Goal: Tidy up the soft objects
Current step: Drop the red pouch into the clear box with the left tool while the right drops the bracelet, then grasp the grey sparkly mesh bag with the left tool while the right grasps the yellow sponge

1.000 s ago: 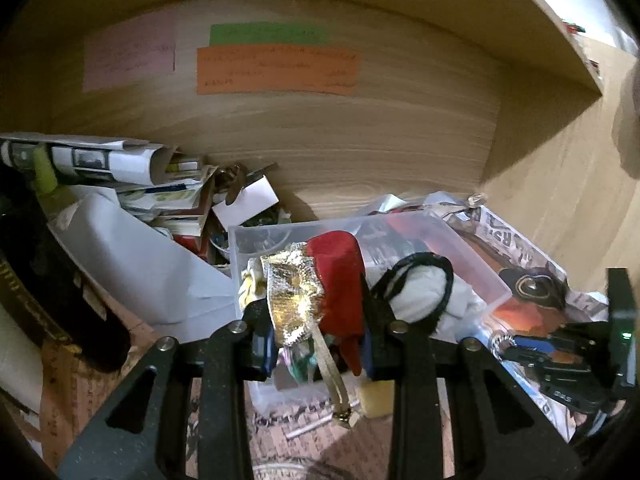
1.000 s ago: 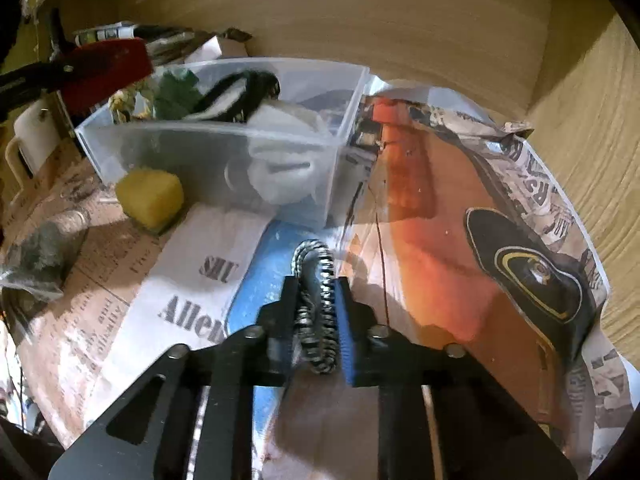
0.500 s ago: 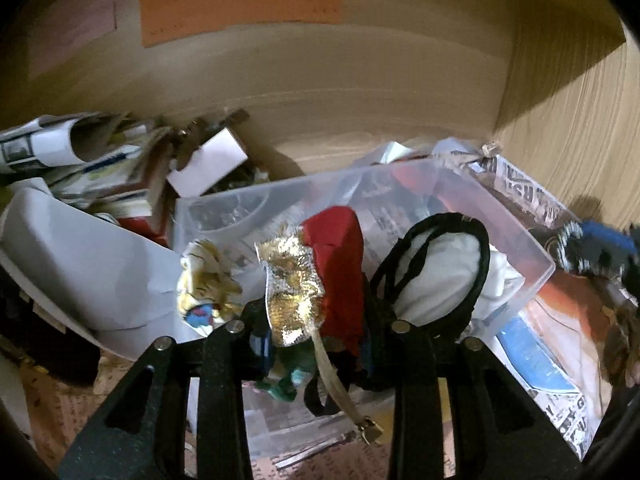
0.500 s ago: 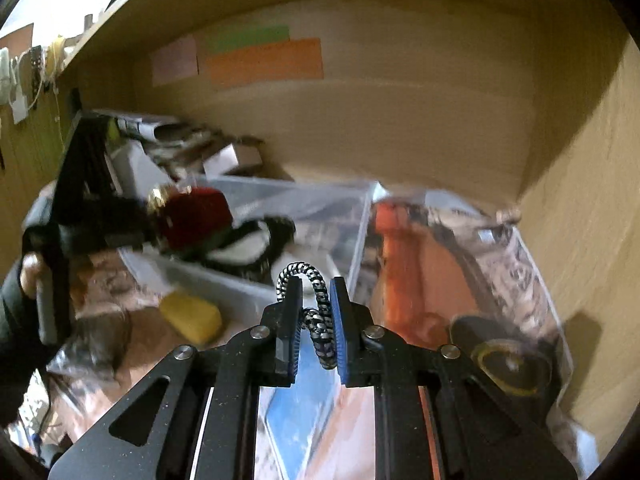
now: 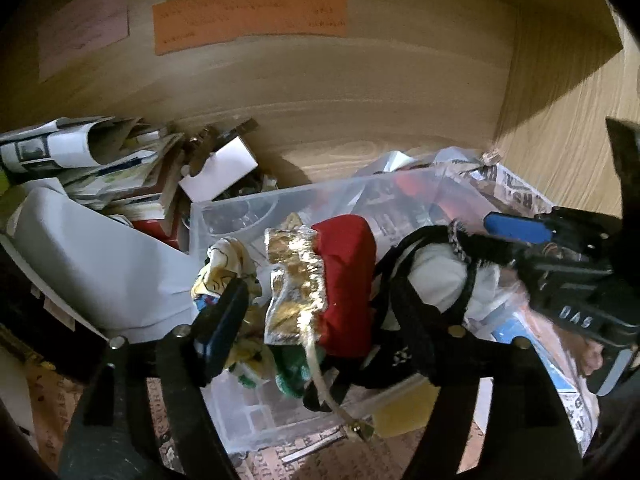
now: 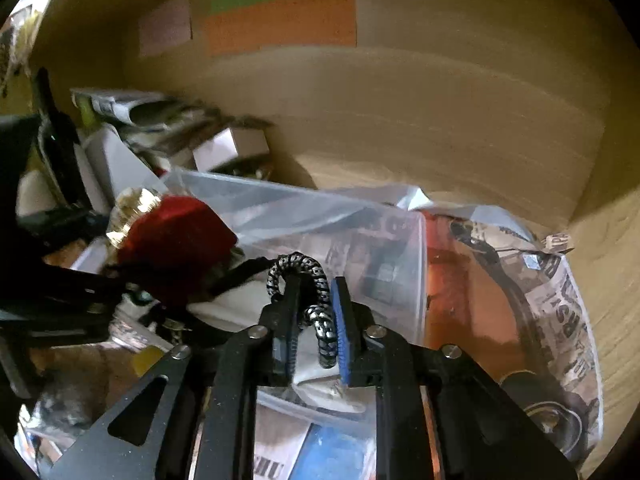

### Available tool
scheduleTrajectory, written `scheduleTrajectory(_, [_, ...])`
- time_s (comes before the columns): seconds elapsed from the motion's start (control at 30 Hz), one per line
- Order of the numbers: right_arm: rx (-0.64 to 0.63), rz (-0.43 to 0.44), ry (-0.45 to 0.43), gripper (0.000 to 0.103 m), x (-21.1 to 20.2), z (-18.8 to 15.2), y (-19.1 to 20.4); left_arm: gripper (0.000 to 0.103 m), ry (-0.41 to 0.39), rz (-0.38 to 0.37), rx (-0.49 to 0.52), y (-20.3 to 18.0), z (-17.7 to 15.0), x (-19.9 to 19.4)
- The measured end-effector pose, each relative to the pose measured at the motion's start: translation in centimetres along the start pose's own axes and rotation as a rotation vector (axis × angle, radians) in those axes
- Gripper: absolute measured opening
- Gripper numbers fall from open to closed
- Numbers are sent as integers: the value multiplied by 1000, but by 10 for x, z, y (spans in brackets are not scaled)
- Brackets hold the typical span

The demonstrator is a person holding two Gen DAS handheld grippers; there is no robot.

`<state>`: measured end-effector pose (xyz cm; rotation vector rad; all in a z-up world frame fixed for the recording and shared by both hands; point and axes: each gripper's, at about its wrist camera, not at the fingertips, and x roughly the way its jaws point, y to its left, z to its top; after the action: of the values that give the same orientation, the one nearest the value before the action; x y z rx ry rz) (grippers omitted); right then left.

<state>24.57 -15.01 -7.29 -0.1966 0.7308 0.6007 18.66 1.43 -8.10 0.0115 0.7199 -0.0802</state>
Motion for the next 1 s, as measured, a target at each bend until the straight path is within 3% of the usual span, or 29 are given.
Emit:
scheduleTrajectory(0.07, [-3, -38, -11, 56, -2, -1, -1, 76, -10, -9, -13, 2, 1, -6])
scheduleTrajectory(0.17, [-6, -60, -42, 76, -9, 0, -3, 80, -40, -11, -25, 3, 0, -18])
scheduleTrajectory(0.43, [-5, -15, -122, 82, -48, 5, 2, 97, -135, -1, -41, 7, -5, -64])
scheduleTrajectory(0.6, [-21, 23, -158, 86, -72, -2, 13, 102, -161, 32, -29, 8, -21, -91])
scheduleTrajectory(0.7, [-32, 38, -162, 94, -80, -12, 21, 102, -138, 43, -21, 8, -36, -96])
scheduleTrajectory(1.0, [-36, 88, -78, 94, -70, -44, 38, 102, 22, 0, -57, 14, -94, -85])
